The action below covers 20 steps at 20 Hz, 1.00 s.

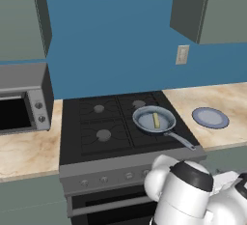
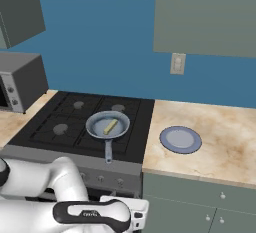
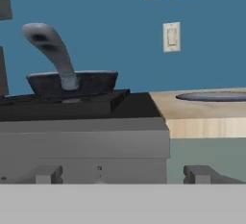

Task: Pick up the butter stick and place it in the pan. Then turn on the burner for the pan.

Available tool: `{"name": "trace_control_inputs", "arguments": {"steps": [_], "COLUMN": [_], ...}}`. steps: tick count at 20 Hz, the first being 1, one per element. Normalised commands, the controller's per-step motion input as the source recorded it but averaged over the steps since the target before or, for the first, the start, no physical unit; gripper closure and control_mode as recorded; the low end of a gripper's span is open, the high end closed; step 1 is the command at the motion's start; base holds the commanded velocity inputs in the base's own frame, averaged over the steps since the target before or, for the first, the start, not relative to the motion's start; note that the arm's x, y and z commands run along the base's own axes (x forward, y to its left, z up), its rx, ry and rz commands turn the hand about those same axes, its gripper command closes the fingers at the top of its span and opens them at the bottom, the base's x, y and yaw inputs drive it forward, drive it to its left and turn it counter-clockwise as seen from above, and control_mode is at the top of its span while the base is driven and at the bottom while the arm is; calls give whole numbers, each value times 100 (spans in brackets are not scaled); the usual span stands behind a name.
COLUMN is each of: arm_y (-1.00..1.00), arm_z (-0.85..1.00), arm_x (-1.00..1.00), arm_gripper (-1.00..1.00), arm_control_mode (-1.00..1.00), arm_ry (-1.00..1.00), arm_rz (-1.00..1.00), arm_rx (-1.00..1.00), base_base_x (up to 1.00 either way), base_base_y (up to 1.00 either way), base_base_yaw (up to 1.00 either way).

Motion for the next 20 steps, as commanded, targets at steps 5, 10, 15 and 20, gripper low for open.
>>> {"name": "trace_control_inputs", "arguments": {"steps": [5, 10, 15, 20], "arm_y": [0, 0, 0, 6], "arm_z": [-17, -19, -22, -16], "arm_x": [-23, -17, -6, 0], "arm_gripper": [-100, -100, -100, -100], "arm_control_mode": [-100, -100, -100, -100], "arm_ry": [0, 0, 0, 0], "arm_rz": [0, 0, 0, 0], "arm_rx": [0, 0, 0, 0], "base_base_x": [0, 0, 0, 0], "base_base_y": [0, 0, 0, 0], "base_base_yaw": [0, 0, 0, 0]}}
